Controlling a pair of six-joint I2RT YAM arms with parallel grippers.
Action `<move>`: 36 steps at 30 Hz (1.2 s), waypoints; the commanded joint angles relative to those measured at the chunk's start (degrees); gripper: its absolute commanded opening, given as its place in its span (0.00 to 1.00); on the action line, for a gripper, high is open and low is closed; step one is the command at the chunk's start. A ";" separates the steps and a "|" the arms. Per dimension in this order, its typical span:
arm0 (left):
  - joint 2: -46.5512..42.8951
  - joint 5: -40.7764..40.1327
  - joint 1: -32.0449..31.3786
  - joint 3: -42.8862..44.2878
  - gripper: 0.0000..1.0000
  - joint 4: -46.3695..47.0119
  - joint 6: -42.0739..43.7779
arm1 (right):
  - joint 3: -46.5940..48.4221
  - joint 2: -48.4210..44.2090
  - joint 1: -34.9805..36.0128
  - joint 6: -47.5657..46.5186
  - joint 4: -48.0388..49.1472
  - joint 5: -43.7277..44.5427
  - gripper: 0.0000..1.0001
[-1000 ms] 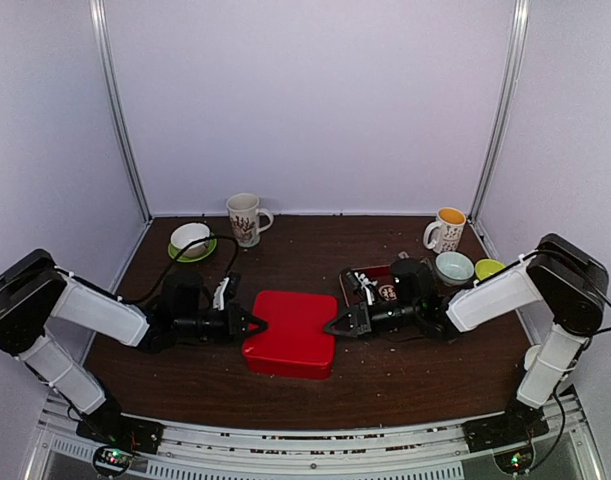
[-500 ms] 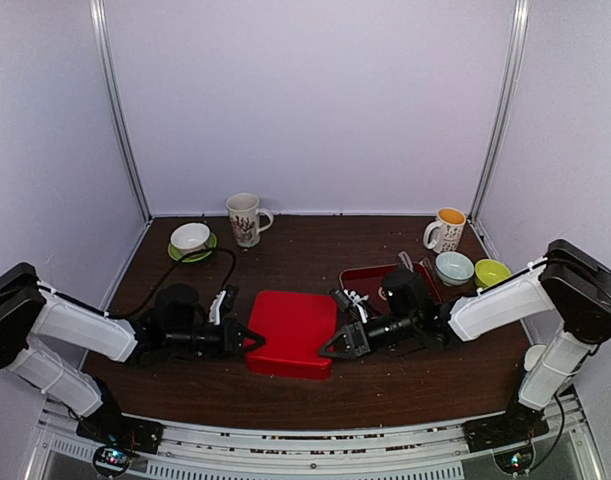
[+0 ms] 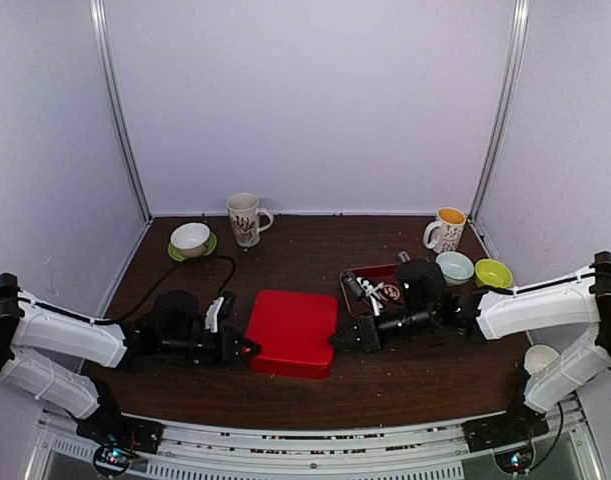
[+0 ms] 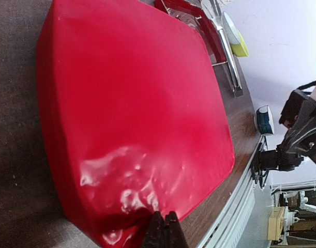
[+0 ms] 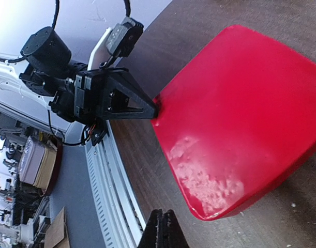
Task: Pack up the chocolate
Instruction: Press the box lid onto the packing box, then reset both arms
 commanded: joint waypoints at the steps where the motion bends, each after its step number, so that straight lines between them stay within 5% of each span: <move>1: -4.13 -6.40 1.16 5.02 0.00 -18.39 7.75 | 1.07 -5.52 -1.81 -6.46 -10.38 11.52 0.00; 5: -9.68 -8.39 7.14 11.83 0.00 -31.28 15.09 | 1.97 -9.78 -7.39 -8.91 -14.01 16.70 0.00; 8: -12.47 -11.18 11.77 15.54 0.12 -37.31 19.75 | 2.92 -13.68 -11.24 -11.51 -16.89 22.00 0.01; 10: -14.40 -12.55 14.97 17.18 0.35 -39.27 21.62 | 3.81 -15.80 -13.57 -12.74 -19.24 27.34 0.13; 12: -16.14 -14.32 18.22 18.37 0.66 -39.96 22.92 | 4.37 -17.80 -16.71 -12.58 -20.70 31.93 0.47; 13: -16.83 -15.13 19.62 19.08 0.90 -40.14 23.75 | 4.46 -18.69 -18.52 -12.22 -20.64 32.62 0.61; 14: -17.36 -15.89 20.92 19.88 0.97 -40.38 24.61 | 4.45 -19.44 -20.31 -12.05 -20.45 32.73 0.71; 17: -17.78 -21.01 22.92 23.35 0.98 -42.51 27.39 | 5.38 -21.23 -23.58 -12.40 -20.89 37.97 0.98; 18: -17.87 -24.34 22.94 24.50 0.98 -43.09 28.46 | 5.91 -21.79 -23.90 -12.54 -21.41 42.76 1.00; 22: -19.09 -38.06 23.01 23.79 0.98 -38.63 36.25 | 7.18 -22.38 -25.04 -16.44 -20.02 59.20 1.00; 25: -20.26 -43.46 24.08 18.91 0.98 -29.73 42.87 | 4.38 -22.53 -26.64 -21.54 -13.42 62.36 1.00; 29: -18.89 -44.29 27.27 13.66 0.98 -20.10 49.36 | 1.23 -23.09 -31.65 -14.88 -10.30 62.58 0.98; 33: -16.94 -43.90 31.03 6.49 0.98 -5.42 54.29 | -1.97 -25.44 -33.95 -18.58 -5.54 63.31 1.00; 36: -14.66 -39.07 36.11 7.37 0.97 -5.30 53.25 | -9.13 -27.55 -34.32 -24.53 8.16 64.59 1.00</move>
